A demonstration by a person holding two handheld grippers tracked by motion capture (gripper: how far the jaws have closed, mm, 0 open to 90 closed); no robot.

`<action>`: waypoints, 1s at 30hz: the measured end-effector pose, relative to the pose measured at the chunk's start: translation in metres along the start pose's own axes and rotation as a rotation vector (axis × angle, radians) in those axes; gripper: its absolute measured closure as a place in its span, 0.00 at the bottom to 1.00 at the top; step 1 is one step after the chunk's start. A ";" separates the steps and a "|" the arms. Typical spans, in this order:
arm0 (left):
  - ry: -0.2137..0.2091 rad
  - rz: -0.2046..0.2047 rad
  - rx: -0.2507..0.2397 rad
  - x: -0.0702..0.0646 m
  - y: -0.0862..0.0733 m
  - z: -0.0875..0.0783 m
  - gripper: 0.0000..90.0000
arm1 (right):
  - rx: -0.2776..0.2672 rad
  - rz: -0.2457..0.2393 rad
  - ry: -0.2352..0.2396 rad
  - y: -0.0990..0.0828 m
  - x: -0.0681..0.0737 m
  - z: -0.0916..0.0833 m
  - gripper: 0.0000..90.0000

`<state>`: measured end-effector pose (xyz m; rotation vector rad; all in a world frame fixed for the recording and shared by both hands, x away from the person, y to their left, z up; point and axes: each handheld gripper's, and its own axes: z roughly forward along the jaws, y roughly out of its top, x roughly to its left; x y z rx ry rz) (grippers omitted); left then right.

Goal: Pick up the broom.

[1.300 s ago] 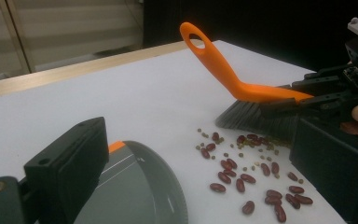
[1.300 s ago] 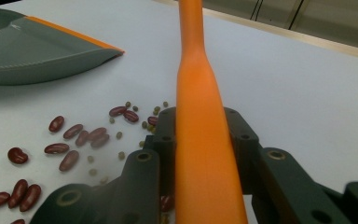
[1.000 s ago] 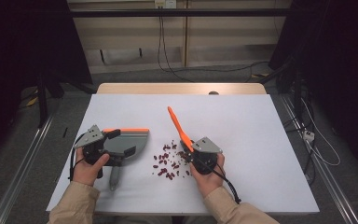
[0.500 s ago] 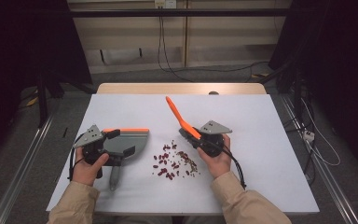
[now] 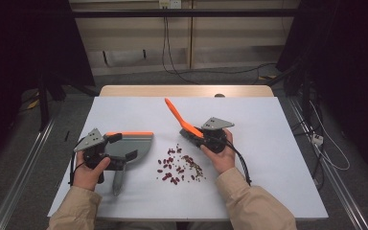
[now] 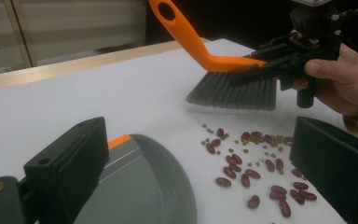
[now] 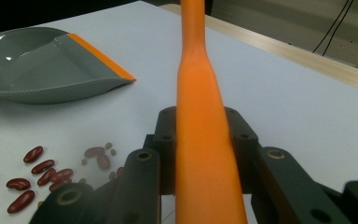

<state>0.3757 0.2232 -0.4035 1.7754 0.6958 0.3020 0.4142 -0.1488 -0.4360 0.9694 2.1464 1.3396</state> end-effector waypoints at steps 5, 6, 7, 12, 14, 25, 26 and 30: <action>-0.004 -0.003 0.005 0.000 -0.001 0.001 0.05 | 0.004 -0.007 0.016 -0.002 -0.003 0.004 0.79; -0.004 0.000 0.006 0.000 -0.001 0.000 0.05 | 0.005 -0.007 0.018 -0.002 -0.004 0.005 0.79; -0.002 0.000 0.006 0.001 -0.001 0.000 0.05 | 0.003 -0.008 0.022 -0.002 -0.005 0.006 0.79; -0.001 -0.010 0.003 0.001 -0.002 0.000 0.05 | 0.011 -0.032 0.045 0.000 -0.009 0.010 0.79; -0.003 -0.008 0.005 0.001 -0.002 0.000 0.05 | 0.003 -0.030 0.055 0.004 -0.010 0.012 0.79; 0.014 -0.015 0.008 0.004 -0.005 -0.007 0.05 | 0.004 -0.095 0.125 0.008 -0.014 0.030 0.78; 0.015 -0.016 0.007 0.004 -0.005 -0.007 0.05 | 0.000 -0.102 0.131 0.008 -0.014 0.031 0.79; 0.017 -0.019 0.011 0.005 -0.006 -0.007 0.05 | 0.008 -0.132 0.171 0.005 -0.012 0.034 0.79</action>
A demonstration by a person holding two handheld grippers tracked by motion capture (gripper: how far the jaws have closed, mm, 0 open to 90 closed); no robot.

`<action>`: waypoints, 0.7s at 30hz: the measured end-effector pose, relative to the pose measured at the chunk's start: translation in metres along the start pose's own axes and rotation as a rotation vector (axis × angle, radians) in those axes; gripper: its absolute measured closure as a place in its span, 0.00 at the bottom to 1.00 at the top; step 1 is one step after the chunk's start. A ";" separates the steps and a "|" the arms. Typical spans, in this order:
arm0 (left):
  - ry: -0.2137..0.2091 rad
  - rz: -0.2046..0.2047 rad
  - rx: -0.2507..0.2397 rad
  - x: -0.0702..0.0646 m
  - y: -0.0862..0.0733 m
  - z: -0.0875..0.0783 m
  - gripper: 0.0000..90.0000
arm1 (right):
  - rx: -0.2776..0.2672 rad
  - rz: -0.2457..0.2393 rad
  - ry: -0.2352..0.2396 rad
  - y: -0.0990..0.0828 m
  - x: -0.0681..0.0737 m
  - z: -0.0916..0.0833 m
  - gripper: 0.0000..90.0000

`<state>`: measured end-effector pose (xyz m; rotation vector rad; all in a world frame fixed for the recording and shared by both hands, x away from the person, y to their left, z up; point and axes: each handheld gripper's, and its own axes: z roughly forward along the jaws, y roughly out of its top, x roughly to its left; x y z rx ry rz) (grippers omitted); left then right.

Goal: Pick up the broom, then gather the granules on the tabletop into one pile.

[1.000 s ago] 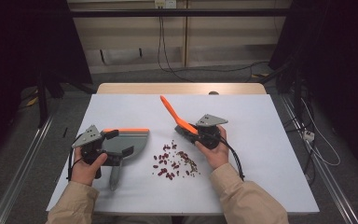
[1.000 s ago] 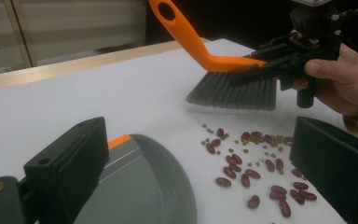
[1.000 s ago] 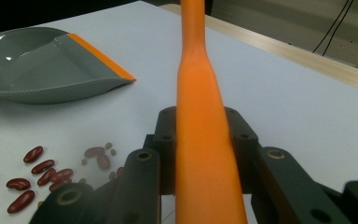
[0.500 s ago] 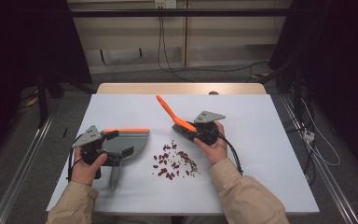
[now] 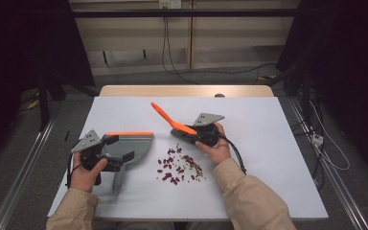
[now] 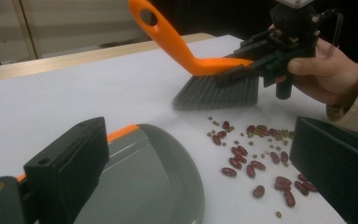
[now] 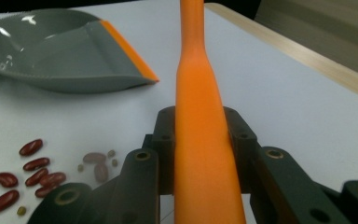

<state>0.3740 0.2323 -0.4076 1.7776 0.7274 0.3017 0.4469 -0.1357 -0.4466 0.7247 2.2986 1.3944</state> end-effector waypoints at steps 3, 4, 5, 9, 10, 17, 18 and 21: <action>0.003 -0.001 -0.002 0.000 0.000 0.000 0.05 | -0.001 -0.021 0.030 0.000 0.003 0.001 0.79; 0.007 0.002 -0.002 0.001 0.000 -0.001 0.05 | 0.001 -0.027 0.040 0.000 0.003 0.002 0.78; 0.009 -0.003 -0.005 0.001 -0.001 -0.002 0.05 | 0.000 -0.031 0.053 0.000 0.004 0.002 0.78; 0.007 -0.005 -0.008 0.002 0.000 -0.003 0.05 | 0.003 -0.060 0.092 -0.001 0.005 0.001 0.78; 0.009 -0.006 -0.007 0.002 -0.001 -0.003 0.05 | 0.003 -0.067 0.095 -0.001 0.006 0.001 0.78; 0.013 -0.004 -0.001 0.001 -0.002 -0.004 0.05 | 0.022 -0.094 0.139 0.000 0.011 -0.001 0.78; 0.014 -0.005 -0.003 0.001 -0.002 -0.004 0.05 | 0.022 -0.095 0.148 0.000 0.011 -0.001 0.78; 0.015 -0.006 -0.006 0.001 -0.001 -0.004 0.05 | 0.024 -0.094 0.166 0.000 0.012 -0.002 0.78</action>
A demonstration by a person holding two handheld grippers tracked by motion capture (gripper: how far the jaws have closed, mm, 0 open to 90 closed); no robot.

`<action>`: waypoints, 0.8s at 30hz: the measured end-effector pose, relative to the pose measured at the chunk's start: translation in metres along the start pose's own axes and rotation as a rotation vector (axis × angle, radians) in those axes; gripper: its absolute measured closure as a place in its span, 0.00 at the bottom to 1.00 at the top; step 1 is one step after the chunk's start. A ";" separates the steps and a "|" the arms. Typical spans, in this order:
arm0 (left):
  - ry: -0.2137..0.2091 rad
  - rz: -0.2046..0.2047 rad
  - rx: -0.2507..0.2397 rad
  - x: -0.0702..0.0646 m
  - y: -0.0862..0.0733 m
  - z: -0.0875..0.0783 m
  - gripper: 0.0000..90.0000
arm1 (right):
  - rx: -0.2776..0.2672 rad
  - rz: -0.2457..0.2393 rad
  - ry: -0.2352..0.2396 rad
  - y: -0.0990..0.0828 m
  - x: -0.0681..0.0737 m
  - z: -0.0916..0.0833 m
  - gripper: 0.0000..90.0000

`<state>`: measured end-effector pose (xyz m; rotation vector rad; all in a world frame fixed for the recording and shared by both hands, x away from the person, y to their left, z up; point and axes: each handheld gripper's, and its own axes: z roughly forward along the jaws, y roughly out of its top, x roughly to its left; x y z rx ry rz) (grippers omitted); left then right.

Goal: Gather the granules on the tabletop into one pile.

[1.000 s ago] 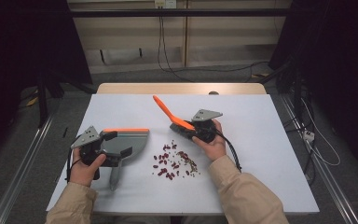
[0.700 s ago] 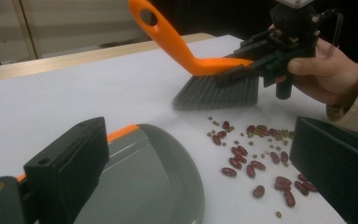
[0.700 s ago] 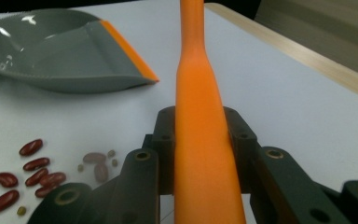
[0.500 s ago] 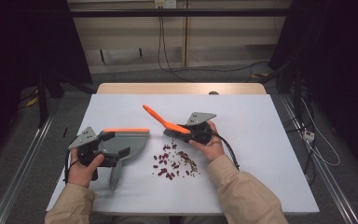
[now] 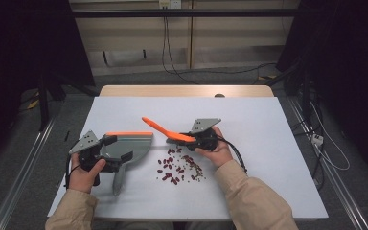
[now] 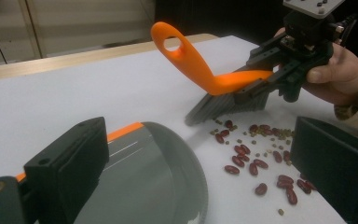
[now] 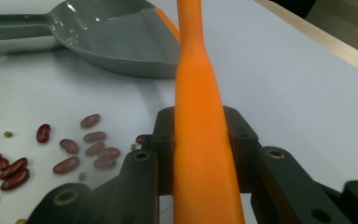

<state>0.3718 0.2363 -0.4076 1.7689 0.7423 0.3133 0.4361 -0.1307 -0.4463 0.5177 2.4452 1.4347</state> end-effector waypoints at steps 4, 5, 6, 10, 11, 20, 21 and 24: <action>-0.001 0.000 0.001 0.000 0.000 0.001 0.05 | 0.010 -0.004 0.019 0.000 0.003 -0.002 0.78; -0.002 0.000 0.001 0.000 0.000 0.001 0.05 | 0.011 -0.005 0.028 0.000 0.003 -0.003 0.78; -0.001 -0.001 0.000 0.000 0.000 0.001 0.05 | 0.013 -0.009 0.043 0.000 0.004 -0.004 0.78; -0.001 0.003 0.003 0.000 0.000 0.000 0.05 | 0.024 -0.023 0.064 0.000 0.007 -0.006 0.78; -0.001 0.003 0.002 0.000 0.000 0.000 0.05 | 0.026 -0.027 0.075 0.000 0.008 -0.007 0.77; 0.000 0.003 -0.002 -0.001 0.000 0.000 0.05 | 0.051 -0.045 0.099 0.000 0.016 -0.011 0.77; 0.000 0.002 -0.002 -0.001 0.000 0.000 0.05 | 0.053 -0.050 0.097 -0.001 0.018 -0.012 0.77; 0.000 0.003 -0.001 -0.001 0.000 0.000 0.05 | 0.061 -0.058 0.107 0.000 0.021 -0.014 0.77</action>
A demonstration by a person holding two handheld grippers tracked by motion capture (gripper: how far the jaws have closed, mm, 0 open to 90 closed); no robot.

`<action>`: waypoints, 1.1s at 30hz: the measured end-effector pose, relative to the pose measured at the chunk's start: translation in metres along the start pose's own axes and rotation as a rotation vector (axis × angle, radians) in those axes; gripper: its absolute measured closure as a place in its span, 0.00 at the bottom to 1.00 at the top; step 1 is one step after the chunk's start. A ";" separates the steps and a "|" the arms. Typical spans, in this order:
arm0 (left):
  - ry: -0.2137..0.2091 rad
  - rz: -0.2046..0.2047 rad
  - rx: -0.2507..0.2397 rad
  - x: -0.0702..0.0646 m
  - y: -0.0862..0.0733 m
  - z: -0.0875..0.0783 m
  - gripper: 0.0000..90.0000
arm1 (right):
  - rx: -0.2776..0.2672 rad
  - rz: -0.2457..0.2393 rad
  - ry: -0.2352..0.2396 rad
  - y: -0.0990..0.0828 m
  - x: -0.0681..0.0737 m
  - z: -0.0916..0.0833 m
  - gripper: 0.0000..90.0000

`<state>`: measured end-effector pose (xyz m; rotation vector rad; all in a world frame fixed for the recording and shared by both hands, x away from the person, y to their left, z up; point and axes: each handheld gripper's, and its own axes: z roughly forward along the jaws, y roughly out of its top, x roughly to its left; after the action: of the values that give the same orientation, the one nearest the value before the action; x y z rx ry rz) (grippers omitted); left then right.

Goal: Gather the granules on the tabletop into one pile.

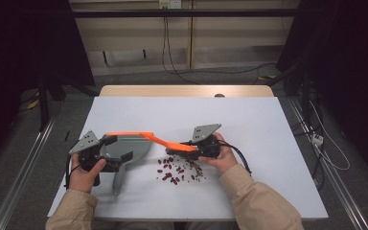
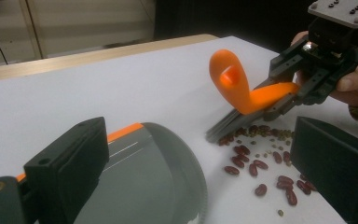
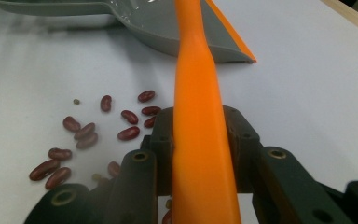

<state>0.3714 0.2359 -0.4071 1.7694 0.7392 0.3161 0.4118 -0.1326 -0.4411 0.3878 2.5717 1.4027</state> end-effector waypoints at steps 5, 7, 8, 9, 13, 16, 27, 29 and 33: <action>0.001 0.000 -0.002 0.000 0.000 0.000 0.05 | 0.008 -0.013 0.013 0.000 0.006 -0.002 0.77; 0.001 -0.001 -0.003 0.000 0.000 0.000 0.05 | 0.007 -0.013 0.011 0.000 0.008 -0.003 0.77; 0.001 -0.001 -0.002 0.000 0.000 0.000 0.05 | 0.007 -0.013 0.017 -0.001 0.009 -0.004 0.77; 0.001 0.000 -0.002 -0.001 0.000 0.000 0.05 | 0.007 -0.014 0.018 -0.001 0.009 -0.005 0.77; 0.002 0.001 -0.002 0.000 0.000 0.000 0.05 | 0.005 -0.013 0.025 -0.002 0.014 -0.007 0.77; 0.002 0.000 -0.003 -0.001 0.000 0.000 0.05 | 0.006 -0.017 0.030 -0.002 0.017 -0.008 0.77; 0.003 0.006 0.001 -0.001 0.001 0.000 0.05 | 0.001 -0.024 0.036 -0.004 0.025 -0.012 0.77; 0.002 0.007 0.001 -0.001 0.001 0.000 0.05 | -0.003 -0.018 0.032 -0.004 0.026 -0.013 0.77; 0.003 0.008 0.002 -0.001 0.001 0.000 0.05 | -0.006 -0.015 0.027 -0.004 0.026 -0.014 0.77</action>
<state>0.3708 0.2348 -0.4062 1.7745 0.7358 0.3236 0.3832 -0.1372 -0.4379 0.3505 2.5851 1.4200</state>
